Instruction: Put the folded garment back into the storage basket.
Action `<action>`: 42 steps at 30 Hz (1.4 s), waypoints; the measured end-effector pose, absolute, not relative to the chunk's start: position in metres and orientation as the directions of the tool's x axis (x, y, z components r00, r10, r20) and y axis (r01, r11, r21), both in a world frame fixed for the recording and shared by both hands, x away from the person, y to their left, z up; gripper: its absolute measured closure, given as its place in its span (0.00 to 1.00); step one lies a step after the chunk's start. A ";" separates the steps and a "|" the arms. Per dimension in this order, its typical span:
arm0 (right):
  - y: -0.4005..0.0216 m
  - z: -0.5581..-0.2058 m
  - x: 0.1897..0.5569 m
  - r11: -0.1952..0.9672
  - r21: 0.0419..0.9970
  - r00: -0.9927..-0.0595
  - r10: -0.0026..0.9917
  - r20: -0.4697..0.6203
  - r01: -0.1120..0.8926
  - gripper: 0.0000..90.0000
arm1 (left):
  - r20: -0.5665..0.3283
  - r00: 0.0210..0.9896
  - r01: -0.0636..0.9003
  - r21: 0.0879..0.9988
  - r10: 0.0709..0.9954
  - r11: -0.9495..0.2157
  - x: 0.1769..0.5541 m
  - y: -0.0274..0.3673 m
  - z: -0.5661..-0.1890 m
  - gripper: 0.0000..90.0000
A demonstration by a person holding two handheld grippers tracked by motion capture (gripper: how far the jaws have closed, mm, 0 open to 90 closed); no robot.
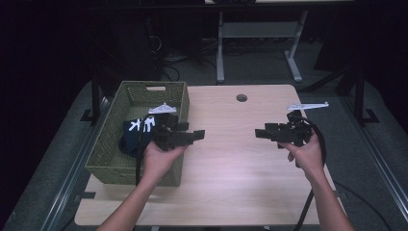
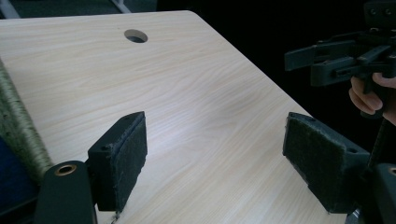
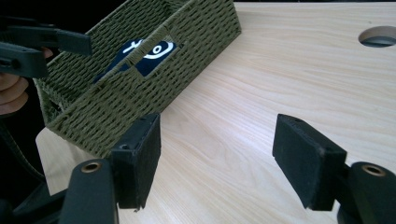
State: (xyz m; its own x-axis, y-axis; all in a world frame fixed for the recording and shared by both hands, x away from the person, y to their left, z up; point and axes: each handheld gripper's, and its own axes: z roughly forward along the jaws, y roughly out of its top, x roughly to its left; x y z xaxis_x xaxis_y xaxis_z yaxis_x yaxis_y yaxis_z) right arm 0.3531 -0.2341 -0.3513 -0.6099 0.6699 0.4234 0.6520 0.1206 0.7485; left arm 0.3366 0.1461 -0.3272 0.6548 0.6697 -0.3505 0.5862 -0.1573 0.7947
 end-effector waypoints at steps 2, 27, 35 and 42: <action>-0.239 -0.353 0.351 0.116 0.747 -0.604 0.675 0.425 0.655 0.36 | -0.350 0.660 0.585 0.795 0.665 -0.162 0.336 0.144 -0.328 0.24; -0.278 -0.385 0.327 0.085 0.725 -0.546 0.719 0.430 0.683 0.36 | -0.348 0.723 0.563 0.797 0.597 -0.218 0.316 0.107 -0.345 0.23; -0.288 -0.393 0.315 0.087 0.727 -0.539 0.732 0.417 0.681 0.35 | -0.338 0.742 0.554 0.796 0.579 -0.244 0.308 0.094 -0.352 0.22; -0.296 -0.404 0.305 0.089 0.721 -0.526 0.747 0.408 0.687 0.35 | -0.336 0.753 0.546 0.799 0.565 -0.253 0.302 0.087 -0.359 0.22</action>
State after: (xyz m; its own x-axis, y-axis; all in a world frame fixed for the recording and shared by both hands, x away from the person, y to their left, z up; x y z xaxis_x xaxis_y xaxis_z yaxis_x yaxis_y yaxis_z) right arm 0.3049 -0.2960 -0.4036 -0.5256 0.7465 0.4080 0.6867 0.0892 0.7215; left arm 0.3024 0.0868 -0.3588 0.7535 0.5653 -0.3358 0.5460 -0.2535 0.7985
